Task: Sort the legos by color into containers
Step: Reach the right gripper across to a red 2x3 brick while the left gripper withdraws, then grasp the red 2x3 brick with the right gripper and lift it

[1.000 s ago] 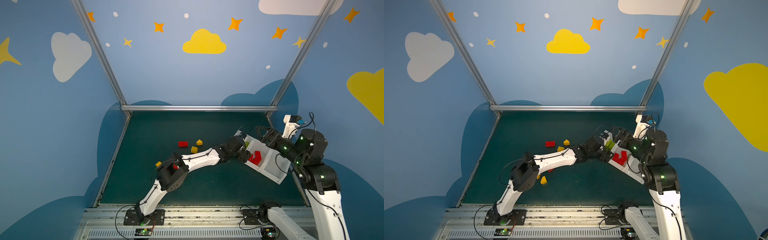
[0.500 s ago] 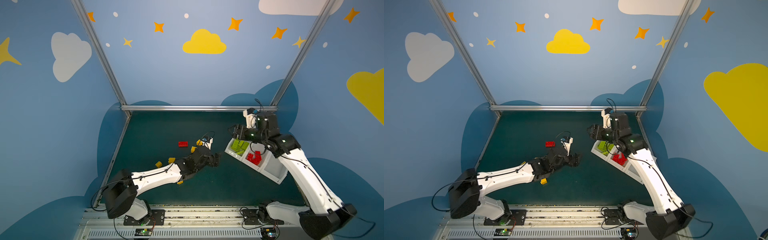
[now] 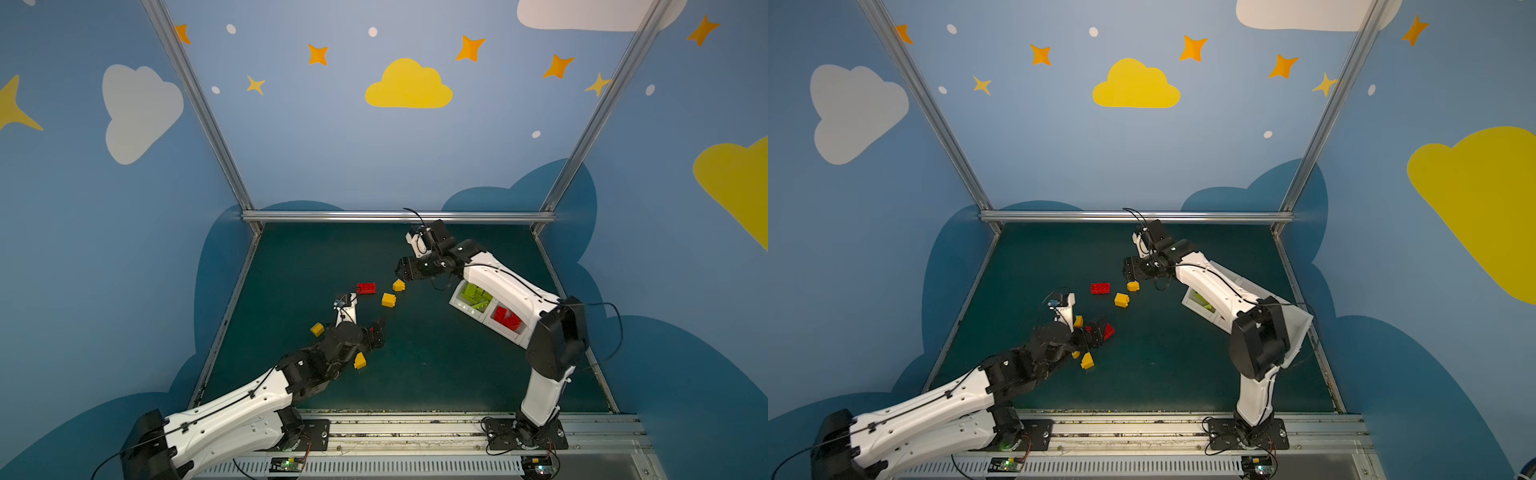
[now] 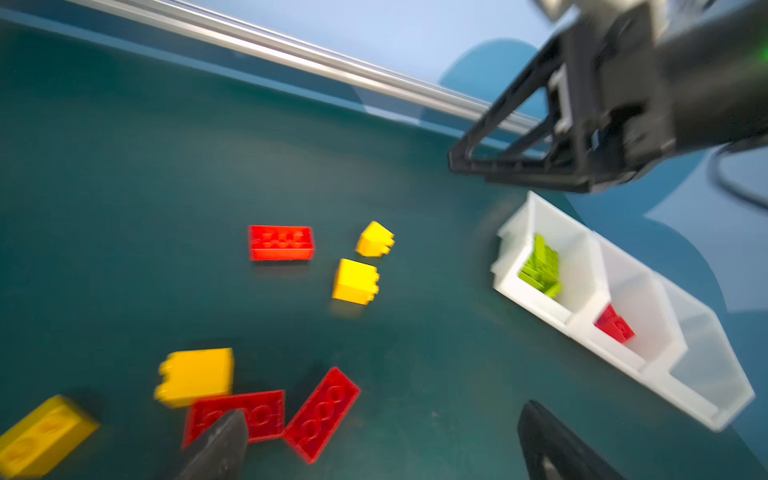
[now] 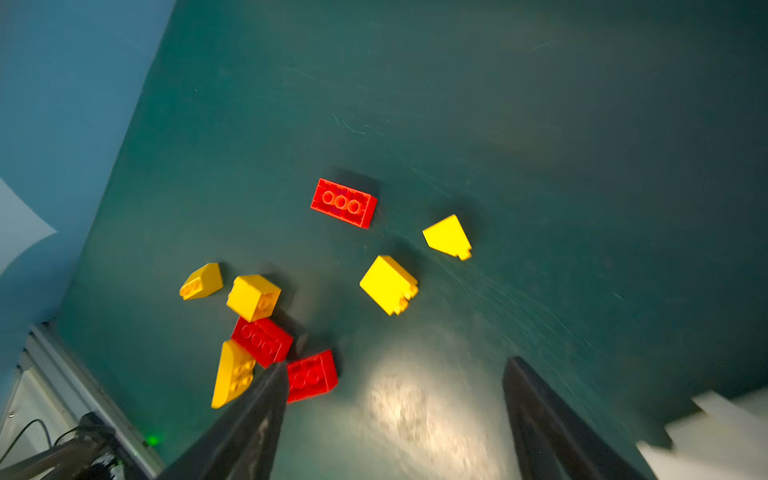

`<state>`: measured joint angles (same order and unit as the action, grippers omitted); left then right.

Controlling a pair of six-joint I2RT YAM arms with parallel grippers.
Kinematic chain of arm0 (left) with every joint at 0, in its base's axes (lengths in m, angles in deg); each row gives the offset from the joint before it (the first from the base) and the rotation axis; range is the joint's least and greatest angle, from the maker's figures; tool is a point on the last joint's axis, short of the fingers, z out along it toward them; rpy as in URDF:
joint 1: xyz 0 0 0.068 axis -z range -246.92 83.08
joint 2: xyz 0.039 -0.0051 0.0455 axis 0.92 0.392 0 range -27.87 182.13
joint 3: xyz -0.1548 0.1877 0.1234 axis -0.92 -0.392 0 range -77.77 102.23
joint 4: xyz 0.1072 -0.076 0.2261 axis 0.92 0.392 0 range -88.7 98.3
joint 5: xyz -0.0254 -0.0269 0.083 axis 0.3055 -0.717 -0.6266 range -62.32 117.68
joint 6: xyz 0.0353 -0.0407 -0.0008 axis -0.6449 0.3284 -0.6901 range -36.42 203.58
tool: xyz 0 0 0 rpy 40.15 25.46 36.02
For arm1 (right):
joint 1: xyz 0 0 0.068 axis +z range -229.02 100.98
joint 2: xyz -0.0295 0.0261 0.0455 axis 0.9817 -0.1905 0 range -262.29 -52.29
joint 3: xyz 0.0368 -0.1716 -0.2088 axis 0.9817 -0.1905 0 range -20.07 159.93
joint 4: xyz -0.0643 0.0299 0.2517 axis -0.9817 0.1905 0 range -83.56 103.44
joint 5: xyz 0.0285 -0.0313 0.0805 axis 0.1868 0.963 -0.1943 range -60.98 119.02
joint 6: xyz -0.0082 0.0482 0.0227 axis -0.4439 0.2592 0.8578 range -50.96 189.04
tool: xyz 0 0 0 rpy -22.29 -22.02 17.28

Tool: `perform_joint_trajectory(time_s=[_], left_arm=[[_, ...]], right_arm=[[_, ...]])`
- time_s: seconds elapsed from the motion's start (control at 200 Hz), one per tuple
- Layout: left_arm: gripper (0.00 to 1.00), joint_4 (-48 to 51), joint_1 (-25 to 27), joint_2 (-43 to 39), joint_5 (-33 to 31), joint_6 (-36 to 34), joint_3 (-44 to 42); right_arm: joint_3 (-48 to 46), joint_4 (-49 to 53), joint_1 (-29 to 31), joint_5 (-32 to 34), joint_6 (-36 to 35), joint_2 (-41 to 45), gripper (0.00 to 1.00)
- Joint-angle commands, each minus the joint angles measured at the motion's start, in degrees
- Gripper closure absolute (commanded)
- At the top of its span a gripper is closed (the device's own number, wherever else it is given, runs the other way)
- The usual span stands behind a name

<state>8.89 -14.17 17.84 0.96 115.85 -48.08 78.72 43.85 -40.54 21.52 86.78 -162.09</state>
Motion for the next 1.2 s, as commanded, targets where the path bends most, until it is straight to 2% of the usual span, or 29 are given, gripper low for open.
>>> perform_joint_trajectory(time_s=[0.0,0.175,0.34,0.756,1.196], left_arm=[[0.00,6.79,-1.06,-7.15,-6.43,3.25,-3.38],[0.00,15.49,-2.56,-17.73,-9.31,7.14,-5.55],[0.00,20.41,-2.95,-23.07,-10.25,8.67,-6.88],[0.00,23.42,-3.08,-29.88,-10.56,10.63,-10.88],[0.00,27.18,-3.18,-35.99,-10.55,11.41,-12.01]], right_arm=[[7.01,3.64,2.34,0.71,-1.87,-6.34,0.19],[15.82,5.02,5.69,5.70,1.14,-15.68,0.16],[18.54,1.68,7.46,8.66,6.64,-20.88,0.16],[27.02,1.66,11.17,15.50,12.70,-30.65,0.16],[35.64,4.73,13.81,20.11,13.17,-37.67,0.16]])
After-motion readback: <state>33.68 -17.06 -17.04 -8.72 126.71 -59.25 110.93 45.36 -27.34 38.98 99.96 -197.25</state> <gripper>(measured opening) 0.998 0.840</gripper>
